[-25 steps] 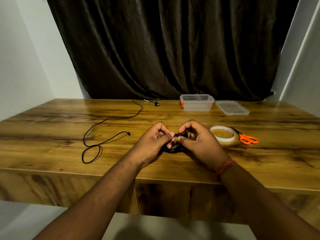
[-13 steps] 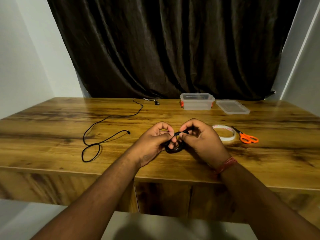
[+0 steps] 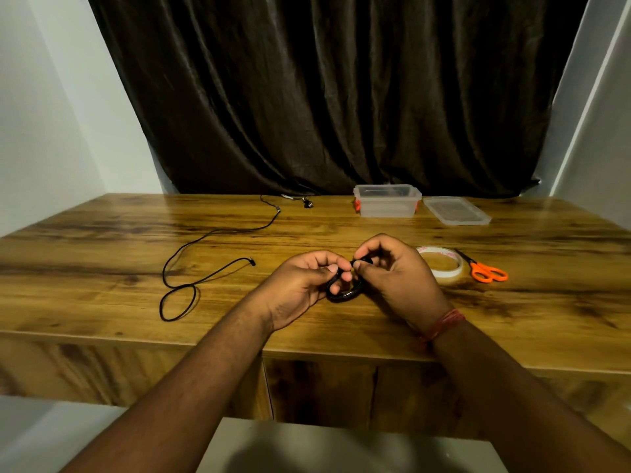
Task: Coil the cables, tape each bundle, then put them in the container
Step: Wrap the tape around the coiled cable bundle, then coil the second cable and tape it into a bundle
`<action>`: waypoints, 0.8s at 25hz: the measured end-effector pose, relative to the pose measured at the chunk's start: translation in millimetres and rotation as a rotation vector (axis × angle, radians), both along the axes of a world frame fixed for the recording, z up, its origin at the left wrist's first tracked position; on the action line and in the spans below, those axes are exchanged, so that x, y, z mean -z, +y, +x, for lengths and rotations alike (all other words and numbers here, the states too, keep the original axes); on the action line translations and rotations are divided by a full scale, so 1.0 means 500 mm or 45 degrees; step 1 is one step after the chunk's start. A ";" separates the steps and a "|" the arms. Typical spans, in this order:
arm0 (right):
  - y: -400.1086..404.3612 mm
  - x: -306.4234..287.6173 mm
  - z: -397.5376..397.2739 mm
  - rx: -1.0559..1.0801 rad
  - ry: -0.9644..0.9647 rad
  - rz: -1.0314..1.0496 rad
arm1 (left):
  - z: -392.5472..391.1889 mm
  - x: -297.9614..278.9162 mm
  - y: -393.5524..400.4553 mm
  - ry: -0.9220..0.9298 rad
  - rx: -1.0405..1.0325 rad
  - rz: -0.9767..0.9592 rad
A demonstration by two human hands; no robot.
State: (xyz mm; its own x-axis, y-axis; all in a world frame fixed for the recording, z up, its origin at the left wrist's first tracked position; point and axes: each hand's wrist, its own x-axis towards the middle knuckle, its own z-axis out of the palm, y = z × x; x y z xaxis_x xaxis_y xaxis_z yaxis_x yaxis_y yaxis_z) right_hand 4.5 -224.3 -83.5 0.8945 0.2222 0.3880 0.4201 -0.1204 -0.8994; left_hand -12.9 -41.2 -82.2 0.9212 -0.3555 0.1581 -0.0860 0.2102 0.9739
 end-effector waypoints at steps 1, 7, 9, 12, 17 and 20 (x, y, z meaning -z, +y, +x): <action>0.002 0.000 0.001 -0.016 0.003 -0.003 | 0.000 0.000 0.000 0.007 -0.019 0.007; -0.040 -0.005 0.012 0.107 0.024 0.078 | -0.003 -0.005 0.002 0.063 -0.099 -0.013; -0.083 -0.008 0.024 0.348 0.032 0.019 | -0.005 -0.006 0.003 0.099 -0.115 -0.033; -0.156 -0.009 0.031 0.624 -0.138 -0.506 | -0.007 -0.009 0.002 0.115 -0.142 -0.035; -0.193 0.004 0.024 0.658 -0.100 -1.262 | -0.001 -0.003 0.006 0.086 -0.187 0.002; -0.171 0.005 0.021 0.658 -0.294 -1.358 | -0.001 -0.001 0.004 0.081 -0.201 0.035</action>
State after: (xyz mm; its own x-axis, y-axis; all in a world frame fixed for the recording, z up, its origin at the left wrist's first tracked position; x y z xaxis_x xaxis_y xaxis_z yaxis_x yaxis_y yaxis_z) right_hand 15.2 -309.8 -86.1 0.9059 0.1649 0.3900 0.2412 -0.9580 -0.1553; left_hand -13.3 -39.2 -81.9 0.9738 -0.2089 0.0895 -0.0534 0.1722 0.9836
